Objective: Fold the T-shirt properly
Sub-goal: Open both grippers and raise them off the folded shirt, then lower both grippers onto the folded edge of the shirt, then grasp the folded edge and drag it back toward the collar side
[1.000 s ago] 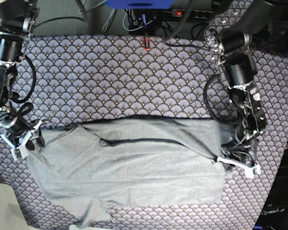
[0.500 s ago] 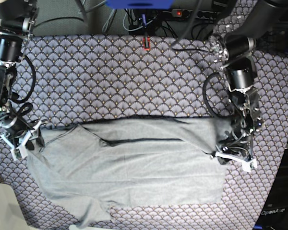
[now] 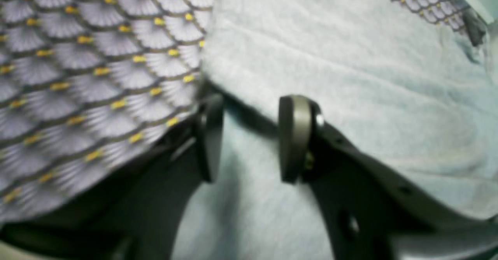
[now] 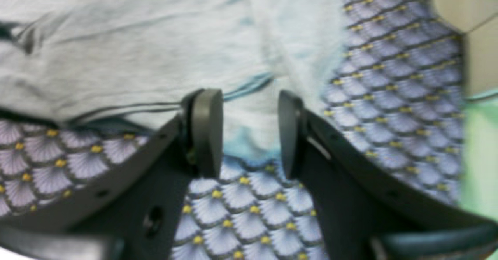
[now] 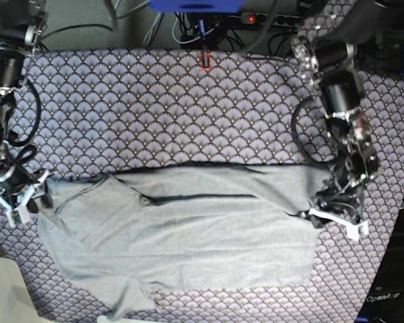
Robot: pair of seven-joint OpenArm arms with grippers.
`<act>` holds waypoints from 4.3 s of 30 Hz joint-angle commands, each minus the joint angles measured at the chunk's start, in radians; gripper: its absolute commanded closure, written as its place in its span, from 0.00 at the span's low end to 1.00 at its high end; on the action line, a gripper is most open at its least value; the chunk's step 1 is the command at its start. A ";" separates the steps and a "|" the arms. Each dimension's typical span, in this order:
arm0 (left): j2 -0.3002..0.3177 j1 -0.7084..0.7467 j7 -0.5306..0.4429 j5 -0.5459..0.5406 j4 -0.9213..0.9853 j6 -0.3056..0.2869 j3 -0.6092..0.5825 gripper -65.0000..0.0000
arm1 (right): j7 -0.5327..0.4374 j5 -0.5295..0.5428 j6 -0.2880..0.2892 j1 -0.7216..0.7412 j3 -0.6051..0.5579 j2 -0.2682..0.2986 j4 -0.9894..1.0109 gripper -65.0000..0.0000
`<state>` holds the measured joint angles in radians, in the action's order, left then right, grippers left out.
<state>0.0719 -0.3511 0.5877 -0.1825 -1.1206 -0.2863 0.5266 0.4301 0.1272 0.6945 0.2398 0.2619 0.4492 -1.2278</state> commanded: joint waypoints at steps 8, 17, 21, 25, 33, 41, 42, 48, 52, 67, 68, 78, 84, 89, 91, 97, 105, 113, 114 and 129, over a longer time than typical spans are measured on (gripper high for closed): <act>-0.022 0.068 -0.005 -0.008 -0.059 -0.001 -0.003 1.00 | -0.027 0.013 0.004 0.051 0.007 0.023 0.066 0.70; -0.022 0.129 -0.004 -0.010 -0.086 -0.001 0.003 1.00 | -0.033 0.013 0.004 0.060 0.133 0.020 0.144 0.71; -0.027 0.149 -0.004 -0.010 -0.135 0.000 0.003 1.00 | -0.086 0.013 0.004 0.057 0.136 0.023 0.145 0.71; -0.028 0.172 0.019 -0.010 -0.164 0.000 0.003 1.00 | -0.092 0.013 0.004 0.057 0.136 0.023 0.148 0.66; -0.024 0.195 0.094 -0.010 -0.253 -0.001 0.005 1.00 | -0.127 0.013 0.004 0.088 0.136 0.023 0.260 0.34; -0.030 0.240 0.094 -0.010 -0.295 -0.001 0.005 1.00 | -0.276 0.013 0.004 0.100 0.135 0.023 0.385 0.34; -0.031 0.246 0.094 -0.010 -0.295 -0.001 0.005 1.00 | -0.287 0.013 0.004 0.111 0.135 0.023 0.400 0.34; -0.033 0.287 0.096 -0.010 -0.292 0.000 0.005 1.00 | -0.360 0.013 0.004 0.157 0.132 0.040 0.521 0.34; -0.047 0.312 0.096 -0.010 -0.296 0.000 0.007 1.00 | -0.400 0.013 0.004 0.197 0.130 0.046 0.598 0.37; -0.053 0.347 0.096 -0.010 -0.304 0.000 0.085 1.00 | -0.402 0.013 0.004 0.223 0.130 0.059 0.632 0.96; -0.053 0.346 0.096 -0.010 -0.304 0.000 0.085 1.00 | -0.402 0.013 0.004 0.223 0.130 0.059 0.632 1.00; -0.065 0.286 0.094 -0.012 -0.303 0.000 0.085 1.00 | -0.400 0.013 0.004 0.217 0.130 0.059 0.632 1.00; -0.067 0.266 0.094 -0.010 -0.303 0.000 0.085 0.81 | -0.397 0.013 0.004 0.215 0.130 0.059 0.632 1.00; -0.068 0.266 0.085 -0.010 -0.303 0.002 0.112 0.35 | -0.396 0.013 0.004 0.215 0.130 0.059 0.632 1.00; -0.068 0.266 0.084 -0.010 -0.299 0.002 0.131 0.21 | -0.396 0.013 0.004 0.215 0.130 0.059 0.632 1.00; -0.067 0.251 0.082 -0.010 -0.290 0.002 0.135 0.11 | -0.396 0.013 0.004 0.215 0.130 0.059 0.632 1.00; -0.059 0.163 0.082 -0.001 -0.183 0.000 0.132 0.11 | -0.396 0.013 0.004 0.217 0.130 0.058 0.632 1.00; -0.067 0.105 0.048 -0.001 -0.060 -0.004 0.131 0.11 | -0.396 0.013 0.004 0.217 0.130 0.058 0.632 1.00; -0.067 0.105 0.042 -0.001 -0.059 -0.003 0.129 0.11 | -0.396 0.013 0.004 0.217 0.130 0.058 0.632 1.00; -0.067 0.113 0.045 -0.008 -0.063 0.000 0.060 0.89 | -0.396 0.013 0.004 0.218 0.130 0.059 0.632 1.00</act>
<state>-0.0006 -0.2184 0.6476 -0.1787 -1.1641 -0.2806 0.5873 0.0597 0.1234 0.6933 0.4320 0.3897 0.4843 -0.5812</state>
